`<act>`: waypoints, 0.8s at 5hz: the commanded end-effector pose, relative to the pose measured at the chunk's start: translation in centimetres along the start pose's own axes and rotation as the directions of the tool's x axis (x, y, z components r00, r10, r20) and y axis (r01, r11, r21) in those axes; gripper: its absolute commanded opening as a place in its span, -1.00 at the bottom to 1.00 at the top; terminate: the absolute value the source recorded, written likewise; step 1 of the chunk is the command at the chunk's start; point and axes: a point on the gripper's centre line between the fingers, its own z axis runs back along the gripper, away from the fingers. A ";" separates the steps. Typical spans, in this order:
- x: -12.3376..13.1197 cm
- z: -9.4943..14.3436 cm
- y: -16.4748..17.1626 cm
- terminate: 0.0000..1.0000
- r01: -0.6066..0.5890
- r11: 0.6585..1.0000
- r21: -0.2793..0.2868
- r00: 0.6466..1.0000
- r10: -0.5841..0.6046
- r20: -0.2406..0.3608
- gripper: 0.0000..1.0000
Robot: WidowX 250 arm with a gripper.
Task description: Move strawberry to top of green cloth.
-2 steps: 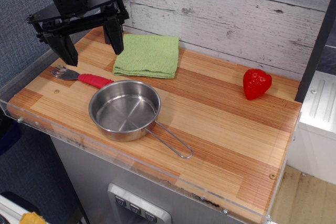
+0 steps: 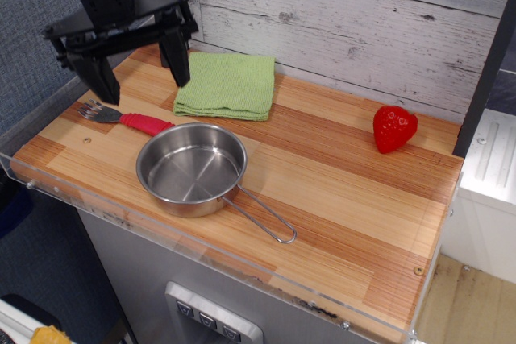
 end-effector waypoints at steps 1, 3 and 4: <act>0.6 -0.3 -3.7 -1.00 0.250 0.968 0.011 0.967 -0.249 -0.046 1.00; -0.6 -2.6 -7.6 -1.00 0.496 0.866 0.054 0.868 -0.494 -0.047 1.00; -1.1 -3.8 -9.6 -1.00 0.580 0.814 0.019 0.814 -0.579 -0.046 1.00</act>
